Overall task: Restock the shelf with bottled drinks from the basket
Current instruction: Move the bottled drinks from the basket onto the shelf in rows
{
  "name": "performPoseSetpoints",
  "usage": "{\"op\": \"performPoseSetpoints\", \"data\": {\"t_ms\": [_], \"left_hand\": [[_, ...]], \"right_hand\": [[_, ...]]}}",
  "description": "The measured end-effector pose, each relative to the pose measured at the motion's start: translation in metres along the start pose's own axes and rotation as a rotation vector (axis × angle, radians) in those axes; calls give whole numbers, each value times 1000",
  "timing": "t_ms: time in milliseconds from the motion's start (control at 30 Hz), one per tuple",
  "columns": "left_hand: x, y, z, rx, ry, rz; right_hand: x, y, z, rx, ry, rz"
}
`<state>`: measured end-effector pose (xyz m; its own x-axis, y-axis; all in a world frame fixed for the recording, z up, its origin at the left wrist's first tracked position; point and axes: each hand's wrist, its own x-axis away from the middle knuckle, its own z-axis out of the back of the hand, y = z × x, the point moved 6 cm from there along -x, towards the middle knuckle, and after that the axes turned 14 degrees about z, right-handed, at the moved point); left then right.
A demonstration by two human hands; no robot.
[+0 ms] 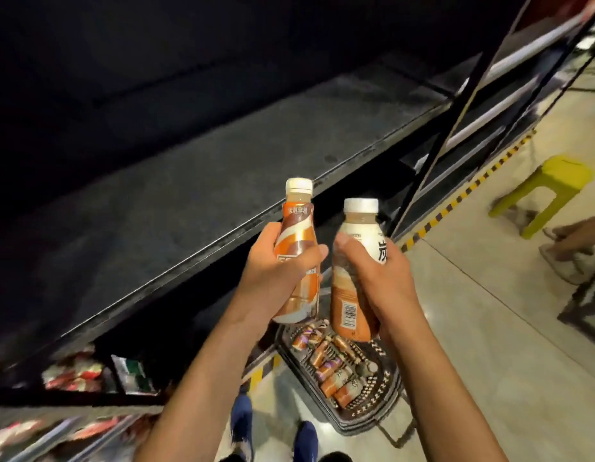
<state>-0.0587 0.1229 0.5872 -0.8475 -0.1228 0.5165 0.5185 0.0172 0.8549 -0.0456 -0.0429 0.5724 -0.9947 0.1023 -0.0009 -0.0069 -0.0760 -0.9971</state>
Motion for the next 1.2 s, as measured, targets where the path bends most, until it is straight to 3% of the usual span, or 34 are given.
{"op": "performPoseSetpoints", "data": {"t_ms": [267,633,933,1200], "left_hand": [[120,-2,153,183,377,-162],[299,-90,340,380,800,-256],[418,-165,477,441,942,-312],[463,-171,570,444,971,-361]], "right_hand": [[63,-65,-156,-117,-451,83],[255,-124,-344,-230,-950,152],[414,-145,-461,-258,-1080,203],[472,-184,-531,-284,-1077,265]]}}
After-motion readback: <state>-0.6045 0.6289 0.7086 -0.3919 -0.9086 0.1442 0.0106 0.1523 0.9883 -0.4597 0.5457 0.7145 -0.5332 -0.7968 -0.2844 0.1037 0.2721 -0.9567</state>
